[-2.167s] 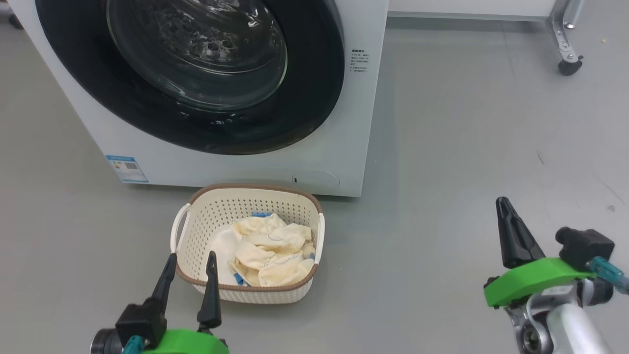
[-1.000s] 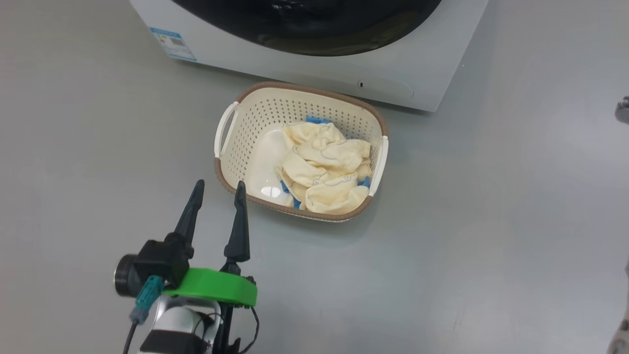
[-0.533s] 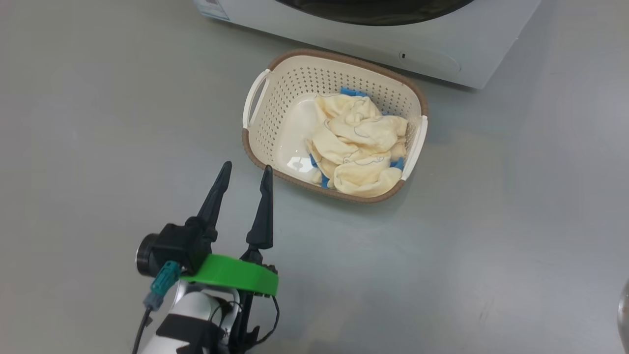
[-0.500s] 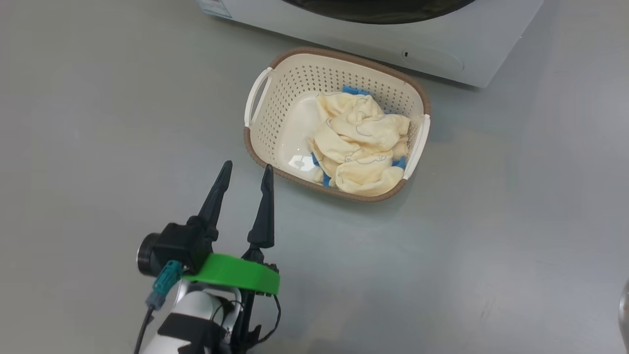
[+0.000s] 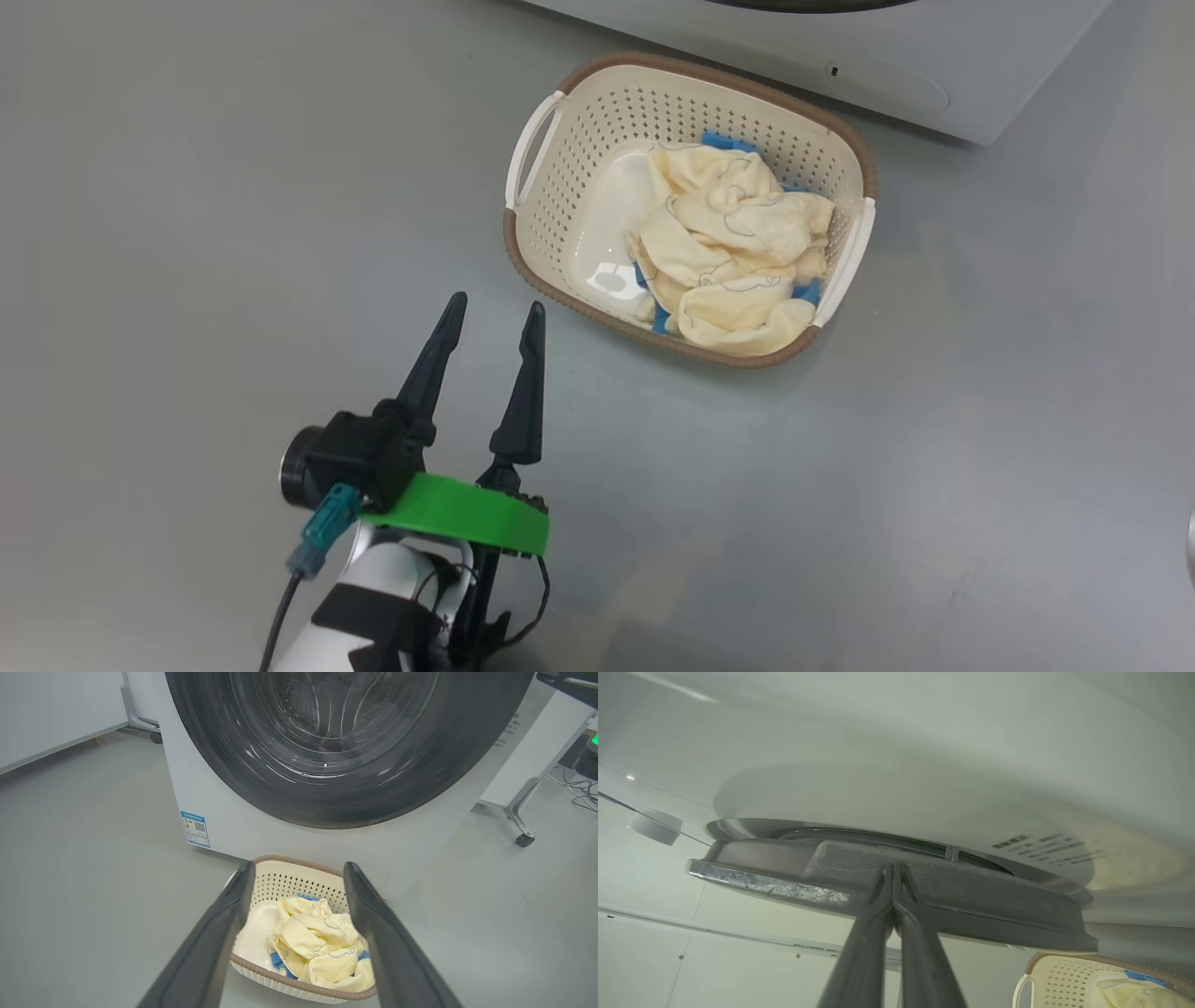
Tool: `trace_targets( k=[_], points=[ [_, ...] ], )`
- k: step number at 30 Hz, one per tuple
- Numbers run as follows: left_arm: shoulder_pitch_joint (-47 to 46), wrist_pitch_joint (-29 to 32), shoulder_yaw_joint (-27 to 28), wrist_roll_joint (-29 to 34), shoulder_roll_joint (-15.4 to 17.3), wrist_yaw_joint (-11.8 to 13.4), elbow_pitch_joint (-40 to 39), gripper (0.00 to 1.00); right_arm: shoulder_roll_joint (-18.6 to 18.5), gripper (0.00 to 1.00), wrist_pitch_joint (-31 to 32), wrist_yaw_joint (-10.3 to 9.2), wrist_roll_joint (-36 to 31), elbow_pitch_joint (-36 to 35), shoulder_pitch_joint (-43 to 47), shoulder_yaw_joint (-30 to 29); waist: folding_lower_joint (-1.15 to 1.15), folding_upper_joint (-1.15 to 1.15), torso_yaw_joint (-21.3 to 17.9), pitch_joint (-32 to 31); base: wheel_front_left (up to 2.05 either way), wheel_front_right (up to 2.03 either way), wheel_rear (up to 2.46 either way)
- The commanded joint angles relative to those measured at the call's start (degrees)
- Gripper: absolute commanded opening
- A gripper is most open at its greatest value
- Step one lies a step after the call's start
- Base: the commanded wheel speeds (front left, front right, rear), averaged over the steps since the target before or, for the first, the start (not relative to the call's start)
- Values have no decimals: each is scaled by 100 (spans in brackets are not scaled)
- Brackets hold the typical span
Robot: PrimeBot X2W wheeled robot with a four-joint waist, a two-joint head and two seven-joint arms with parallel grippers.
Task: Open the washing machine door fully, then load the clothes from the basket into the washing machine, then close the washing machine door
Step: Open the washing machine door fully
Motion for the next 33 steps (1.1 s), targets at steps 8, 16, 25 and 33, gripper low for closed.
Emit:
trace_targets(
  k=[8,16,25,33],
  points=[
    [-78,-62,111,-48,75,61,-168,100,126,0,65,-14,-155,213,-743,-120,-1,0,107,121,0,0,0],
    [-204,-62,23,-125,75,106,-187,100,167,0,168,-14,-262,602,-1143,-217,-1,0,239,212,0,0,0],
    [-189,-62,-31,-166,75,147,-202,100,206,0,422,-14,-240,1083,-1485,-451,-1,0,352,251,0,0,0],
    [-192,-62,-41,-162,75,170,-192,100,268,0,877,-14,-243,1479,-1662,-568,-1,0,367,225,0,0,0]
  ],
)
